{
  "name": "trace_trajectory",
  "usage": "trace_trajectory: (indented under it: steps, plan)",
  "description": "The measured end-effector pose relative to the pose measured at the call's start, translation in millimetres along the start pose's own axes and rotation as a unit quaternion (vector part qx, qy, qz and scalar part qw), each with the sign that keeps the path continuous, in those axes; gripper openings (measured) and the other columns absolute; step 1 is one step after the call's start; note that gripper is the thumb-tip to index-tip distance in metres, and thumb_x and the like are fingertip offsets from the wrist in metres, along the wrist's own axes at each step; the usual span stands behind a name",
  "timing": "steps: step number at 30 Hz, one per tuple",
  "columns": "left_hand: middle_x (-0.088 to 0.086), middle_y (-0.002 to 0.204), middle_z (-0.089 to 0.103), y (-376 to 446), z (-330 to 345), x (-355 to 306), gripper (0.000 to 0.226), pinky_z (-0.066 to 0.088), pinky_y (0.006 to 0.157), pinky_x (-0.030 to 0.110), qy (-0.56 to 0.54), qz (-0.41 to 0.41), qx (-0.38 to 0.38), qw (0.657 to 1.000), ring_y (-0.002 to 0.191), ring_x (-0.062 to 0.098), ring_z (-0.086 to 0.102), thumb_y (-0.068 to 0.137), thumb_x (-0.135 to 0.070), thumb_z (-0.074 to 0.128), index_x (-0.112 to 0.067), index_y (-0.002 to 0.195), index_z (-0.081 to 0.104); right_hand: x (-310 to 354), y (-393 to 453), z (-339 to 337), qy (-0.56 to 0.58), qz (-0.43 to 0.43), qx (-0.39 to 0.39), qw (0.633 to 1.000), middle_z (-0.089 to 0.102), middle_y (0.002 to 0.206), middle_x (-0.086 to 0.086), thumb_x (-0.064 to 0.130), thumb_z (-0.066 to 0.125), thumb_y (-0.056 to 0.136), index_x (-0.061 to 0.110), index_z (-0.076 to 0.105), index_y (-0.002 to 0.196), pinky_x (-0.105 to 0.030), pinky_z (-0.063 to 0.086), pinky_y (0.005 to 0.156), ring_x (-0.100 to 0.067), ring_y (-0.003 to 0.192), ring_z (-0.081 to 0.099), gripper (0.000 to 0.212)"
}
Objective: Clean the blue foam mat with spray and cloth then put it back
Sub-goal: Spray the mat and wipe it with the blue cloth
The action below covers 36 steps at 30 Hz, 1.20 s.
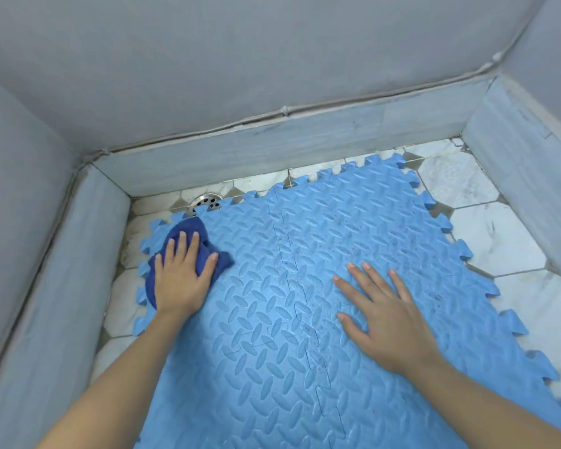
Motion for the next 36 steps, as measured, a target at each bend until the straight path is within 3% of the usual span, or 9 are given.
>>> trace_trajectory:
  steps: [3,9,13,16,23,27,31,33,36]
  plan:
    - [0.001,0.162,0.010,22,3,-6,0.074,0.002,0.119,0.050,-0.007,-0.073,0.025,0.997,0.148,0.027,0.005,0.092,-0.067,0.018,-0.026,0.153,0.015,-2,2,1,-0.017,0.011,-0.013,1.000,0.032,0.159,0.011,0.058,0.037,0.093,0.041,0.036,0.148,-0.054,0.003,0.121,-0.013,0.149,0.023,0.058]
    - [-0.012,0.161,0.000,-100,7,-112,0.068,0.002,0.119,0.041,-0.020,0.264,0.095,0.960,0.149,0.016,-0.001,0.094,-0.064,0.012,-0.030,0.153,0.012,-1,0,-3,-0.020,0.027,-0.057,0.998,0.042,0.154,-0.001,0.052,0.043,0.092,0.032,0.049,0.143,-0.066,0.009,0.115,-0.022,0.145,0.034,0.055]
    - [-0.016,0.160,0.000,-125,10,-145,0.061,-0.002,0.118,0.036,-0.030,0.339,0.107,0.934,0.148,0.009,-0.004,0.097,-0.060,0.014,-0.034,0.153,0.011,-8,7,-6,0.025,0.042,-0.092,0.995,0.052,0.146,-0.008,0.027,0.038,0.090,0.022,0.060,0.134,-0.061,0.019,0.115,-0.029,0.138,0.045,0.049]
    - [-0.020,0.157,-0.012,-85,6,-136,0.066,-0.010,0.118,0.031,-0.042,0.288,0.103,0.951,0.147,0.006,-0.012,0.090,-0.067,0.006,-0.041,0.151,0.004,-24,9,-13,0.074,0.030,-0.090,0.993,0.058,0.140,-0.009,0.014,0.042,0.084,0.015,0.066,0.127,-0.055,0.023,0.113,-0.031,0.131,0.054,0.049]
    - [0.002,0.162,0.008,15,5,-83,0.069,0.000,0.120,0.046,-0.021,-0.026,0.020,0.999,0.148,0.028,0.001,0.094,-0.063,0.019,-0.027,0.153,0.016,-64,-29,-19,-0.019,0.073,-0.087,0.993,0.044,0.153,0.001,0.048,0.038,0.093,0.029,0.051,0.142,-0.054,0.006,0.120,-0.022,0.144,0.036,0.054]
    - [-0.005,0.161,0.011,-11,9,-155,0.064,0.004,0.120,0.039,-0.056,0.158,0.043,0.985,0.149,0.020,0.005,0.094,-0.052,0.008,-0.029,0.152,0.018,-74,-31,-22,-0.043,0.166,-0.102,0.980,0.039,0.155,-0.009,0.051,0.038,0.091,0.017,0.048,0.144,-0.060,0.000,0.117,-0.033,0.148,0.026,0.064]
    - [-0.009,0.160,0.009,-52,14,-231,0.062,-0.001,0.119,0.035,-0.047,0.404,0.108,0.907,0.149,0.014,0.004,0.095,-0.052,0.015,-0.029,0.152,0.016,-75,-31,-21,-0.054,0.186,-0.105,0.975,0.040,0.155,-0.008,0.051,0.034,0.092,0.013,0.048,0.144,-0.066,0.009,0.116,-0.030,0.148,0.025,0.067]
    - [-0.007,0.161,0.010,-12,16,-231,0.067,0.000,0.119,0.038,-0.031,0.393,0.078,0.916,0.149,0.017,0.006,0.091,-0.058,0.015,-0.031,0.152,0.016,-75,-28,-22,-0.055,0.194,-0.099,0.974,0.040,0.155,-0.008,0.051,0.033,0.092,0.013,0.048,0.144,-0.065,0.010,0.116,-0.029,0.148,0.025,0.067]
    - [-0.003,0.161,0.011,61,16,-200,0.067,0.003,0.119,0.043,-0.017,0.166,0.030,0.986,0.148,0.024,0.007,0.092,-0.059,0.017,-0.030,0.152,0.017,-75,-28,-22,-0.059,0.192,-0.108,0.974,0.040,0.155,-0.007,0.050,0.034,0.092,0.014,0.049,0.144,-0.065,0.011,0.116,-0.027,0.148,0.024,0.065]
Point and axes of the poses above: each hand's wrist, its own y-axis towards the middle knuckle, its own z-axis out of the palm, x = y × z, the point moved 5 cm from there along y, towards the middle knuckle
